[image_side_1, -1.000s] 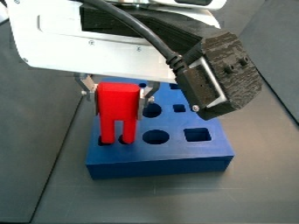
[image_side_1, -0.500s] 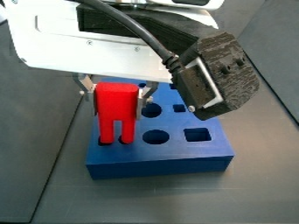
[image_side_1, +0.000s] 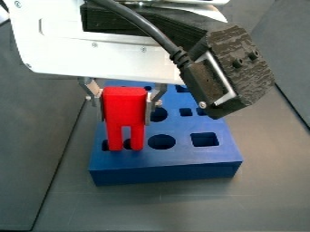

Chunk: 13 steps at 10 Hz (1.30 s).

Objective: Pick up the square-circle object. Move up. Rotate the square-circle object. Move to above the board. Insert the square-circle object.
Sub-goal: Insert the square-circle object.

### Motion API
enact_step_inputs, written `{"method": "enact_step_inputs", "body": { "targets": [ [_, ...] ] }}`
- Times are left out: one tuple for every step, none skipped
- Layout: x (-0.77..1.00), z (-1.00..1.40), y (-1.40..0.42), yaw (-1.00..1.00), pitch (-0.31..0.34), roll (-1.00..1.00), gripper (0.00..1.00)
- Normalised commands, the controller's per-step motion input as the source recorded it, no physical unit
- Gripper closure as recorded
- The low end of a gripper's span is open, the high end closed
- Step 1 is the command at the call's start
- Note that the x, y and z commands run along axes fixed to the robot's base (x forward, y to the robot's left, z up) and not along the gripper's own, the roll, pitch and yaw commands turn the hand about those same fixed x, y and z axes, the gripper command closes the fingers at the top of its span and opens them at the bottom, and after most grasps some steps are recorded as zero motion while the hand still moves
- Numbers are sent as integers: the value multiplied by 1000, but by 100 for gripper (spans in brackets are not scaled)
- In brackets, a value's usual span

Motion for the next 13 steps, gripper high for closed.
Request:
{"method": "enact_step_inputs", "body": {
  "targets": [
    [-237,-29,49,0,-67,0,100],
    [-260,-9,31,6,-59,3,100],
    [-229,-14,0,17,-61,10,100],
    [-114,-23,0,0,-60,0,100],
    [-60,-129,0,0,-83,0,100],
    [0,-140,0,0,-86,0,100],
    [-46,-294,0,51,-154,11,100],
    [-183,-511,0,100,-276,80,100],
    [-180,-591,-14,114,-311,150,100],
    [-191,-586,0,140,-301,170,100],
    [-117,-534,77,303,-246,246,100],
    [-3,-429,206,443,-243,286,100],
    [0,-417,217,540,-250,283,100]
  ]
}}
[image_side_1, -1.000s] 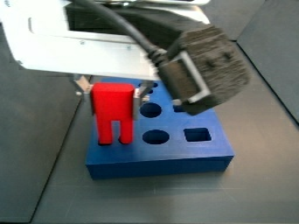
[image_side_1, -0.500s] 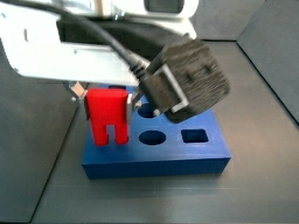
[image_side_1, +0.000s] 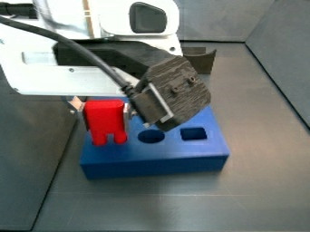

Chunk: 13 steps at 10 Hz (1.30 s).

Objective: Pick up the square-circle object. Move up. Rotate the square-circle object. Move to above the board. Insert the square-circle object.
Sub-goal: Insert the square-circle object.

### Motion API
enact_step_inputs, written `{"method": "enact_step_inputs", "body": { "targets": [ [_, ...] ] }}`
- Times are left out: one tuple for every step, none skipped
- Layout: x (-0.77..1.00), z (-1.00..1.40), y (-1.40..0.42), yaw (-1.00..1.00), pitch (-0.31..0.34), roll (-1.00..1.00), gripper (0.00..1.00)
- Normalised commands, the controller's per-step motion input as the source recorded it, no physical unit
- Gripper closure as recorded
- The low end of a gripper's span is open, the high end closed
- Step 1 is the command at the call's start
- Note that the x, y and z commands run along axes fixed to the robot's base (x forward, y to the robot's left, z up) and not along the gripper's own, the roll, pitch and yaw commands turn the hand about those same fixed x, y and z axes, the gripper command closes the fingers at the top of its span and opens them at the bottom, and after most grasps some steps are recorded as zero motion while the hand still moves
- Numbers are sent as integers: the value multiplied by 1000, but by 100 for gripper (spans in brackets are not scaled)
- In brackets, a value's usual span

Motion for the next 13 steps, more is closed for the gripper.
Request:
{"method": "enact_step_inputs", "body": {
  "targets": [
    [0,-483,80,471,-266,239,100],
    [0,-589,0,294,-247,200,100],
    [0,-680,-134,191,-229,166,100],
    [0,-723,-203,160,-229,141,100],
    [0,-729,-277,114,-243,114,100],
    [0,-743,-289,94,-239,119,100],
    [14,-751,-234,117,-216,133,100],
    [0,0,0,0,0,11,100],
    [0,-143,0,0,-11,40,100],
    [120,-791,-14,0,-20,259,100],
    [163,-863,-57,0,-53,213,100],
    [174,-920,-97,0,-69,171,100],
    [226,-917,-157,0,-113,124,100]
  ]
}}
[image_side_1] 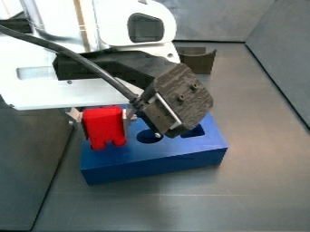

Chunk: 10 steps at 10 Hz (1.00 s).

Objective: Pick up the square-circle object. Move up. Rotate the square-circle object. Move to above the board. Insert the square-circle object.
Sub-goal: Insert the square-circle object.

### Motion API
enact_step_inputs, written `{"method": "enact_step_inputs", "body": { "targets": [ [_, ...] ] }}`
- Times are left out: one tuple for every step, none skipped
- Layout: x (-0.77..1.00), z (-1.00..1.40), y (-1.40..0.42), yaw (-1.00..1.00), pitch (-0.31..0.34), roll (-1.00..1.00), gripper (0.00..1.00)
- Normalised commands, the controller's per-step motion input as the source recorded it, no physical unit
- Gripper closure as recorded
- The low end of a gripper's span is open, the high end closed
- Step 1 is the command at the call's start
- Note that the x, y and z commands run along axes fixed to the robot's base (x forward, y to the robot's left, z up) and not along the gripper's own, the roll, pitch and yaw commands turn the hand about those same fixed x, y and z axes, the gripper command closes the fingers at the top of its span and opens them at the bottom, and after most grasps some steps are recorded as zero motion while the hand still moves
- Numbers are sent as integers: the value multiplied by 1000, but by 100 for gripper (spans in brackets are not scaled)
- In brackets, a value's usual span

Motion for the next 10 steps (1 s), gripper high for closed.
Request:
{"method": "enact_step_inputs", "body": {
  "targets": [
    [271,-911,-209,0,-150,83,100],
    [303,-891,-214,0,-164,74,100],
    [311,-880,-214,0,-170,76,100],
    [80,-631,0,0,-223,151,100],
    [0,-360,129,63,-31,117,100],
    [0,-577,137,211,-89,183,100],
    [26,-737,6,197,-150,186,100],
    [111,-769,0,134,-167,140,100],
    [180,-763,-23,103,-199,106,100],
    [206,-763,-57,80,-211,93,100]
  ]
}}
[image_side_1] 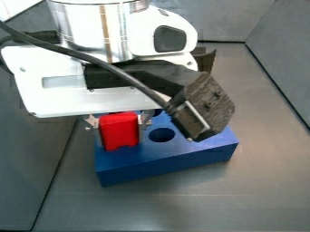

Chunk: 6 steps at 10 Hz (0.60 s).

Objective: Pick up the square-circle object. Move up. Rotate the square-circle object. Move to above the board. Insert the square-circle object.
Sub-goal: Insert the square-circle object.

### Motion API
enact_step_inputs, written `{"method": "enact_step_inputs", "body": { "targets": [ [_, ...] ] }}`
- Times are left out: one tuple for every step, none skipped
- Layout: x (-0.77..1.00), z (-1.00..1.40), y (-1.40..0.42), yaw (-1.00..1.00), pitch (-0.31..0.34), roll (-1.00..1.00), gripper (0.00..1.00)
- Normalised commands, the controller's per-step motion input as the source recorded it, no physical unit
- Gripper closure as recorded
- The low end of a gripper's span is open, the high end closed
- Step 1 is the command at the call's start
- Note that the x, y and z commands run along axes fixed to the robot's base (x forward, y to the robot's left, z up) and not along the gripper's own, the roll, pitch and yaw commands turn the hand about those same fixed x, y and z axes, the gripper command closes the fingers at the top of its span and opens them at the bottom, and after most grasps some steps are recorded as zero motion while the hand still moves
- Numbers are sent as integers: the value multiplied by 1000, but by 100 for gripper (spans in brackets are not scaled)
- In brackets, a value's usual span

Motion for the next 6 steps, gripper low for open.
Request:
{"method": "enact_step_inputs", "body": {
  "targets": [
    [220,-749,-83,60,-220,91,100],
    [229,-743,-86,54,-223,93,100],
    [-37,-114,0,0,-159,31,100],
    [0,0,0,0,0,10,100],
    [80,-277,0,0,-30,0,100],
    [146,-286,0,0,-133,0,100]
  ]
}}
